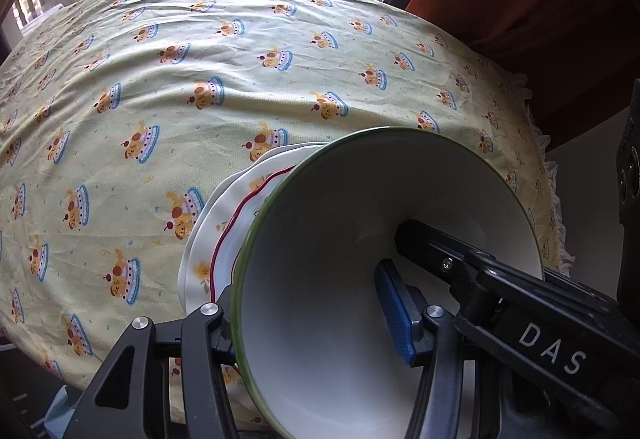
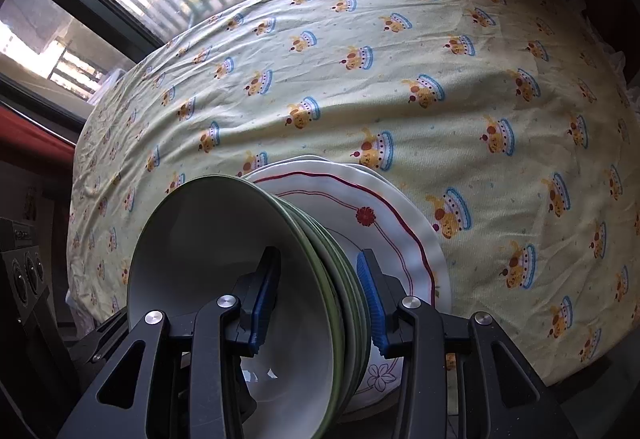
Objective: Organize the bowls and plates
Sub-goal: 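Lower the nested bowls onto the red-rimmed dish with both grippers, then open both grippers and release the bowls on the plate stack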
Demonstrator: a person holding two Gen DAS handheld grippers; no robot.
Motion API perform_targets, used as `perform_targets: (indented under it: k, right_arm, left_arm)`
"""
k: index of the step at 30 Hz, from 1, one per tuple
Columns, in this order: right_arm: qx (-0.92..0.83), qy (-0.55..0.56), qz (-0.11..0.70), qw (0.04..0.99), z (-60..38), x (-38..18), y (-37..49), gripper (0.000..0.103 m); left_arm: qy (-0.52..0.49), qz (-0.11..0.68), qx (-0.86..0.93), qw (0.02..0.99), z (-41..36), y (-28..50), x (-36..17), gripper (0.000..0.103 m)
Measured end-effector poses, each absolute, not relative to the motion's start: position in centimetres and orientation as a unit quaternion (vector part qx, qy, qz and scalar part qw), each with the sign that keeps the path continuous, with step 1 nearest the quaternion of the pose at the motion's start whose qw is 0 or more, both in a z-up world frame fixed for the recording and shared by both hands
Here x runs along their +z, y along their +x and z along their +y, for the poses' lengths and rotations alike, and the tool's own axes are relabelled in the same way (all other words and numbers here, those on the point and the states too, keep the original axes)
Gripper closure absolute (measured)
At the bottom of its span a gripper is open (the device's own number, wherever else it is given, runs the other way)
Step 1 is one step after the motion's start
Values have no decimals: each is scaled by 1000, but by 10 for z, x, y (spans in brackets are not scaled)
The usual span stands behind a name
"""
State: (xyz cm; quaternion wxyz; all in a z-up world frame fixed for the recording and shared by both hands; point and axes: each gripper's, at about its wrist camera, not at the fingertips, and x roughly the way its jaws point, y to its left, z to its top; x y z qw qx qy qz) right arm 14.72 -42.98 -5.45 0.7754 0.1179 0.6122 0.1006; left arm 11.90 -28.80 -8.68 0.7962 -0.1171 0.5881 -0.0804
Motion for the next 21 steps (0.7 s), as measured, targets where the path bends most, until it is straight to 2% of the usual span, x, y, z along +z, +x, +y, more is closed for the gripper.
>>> perform_targets:
  k: [6,12,13,16,21]
  right_arm:
    - [114,112,600,784,-434,-53,142,60]
    - [128,80,572,806,-435,-47,133,59]
    - [125,78,572,807,-437,-47,131,56]
    - [120,81,574,806,-444,-48,127,37]
    - [117,94,561,814,-450,-41,118,30]
  left_arm:
    - [-113,577,-62,806,-293,111,-86,47]
    - [-77,562,-19,823,-303,101,-81,38]
    - [-70,562,-14,824,-306,99,-81,36]
    - [-50,551,9,833,-307,93,-75,32]
    - [-29,528,19,848,-307,86,-63,26]
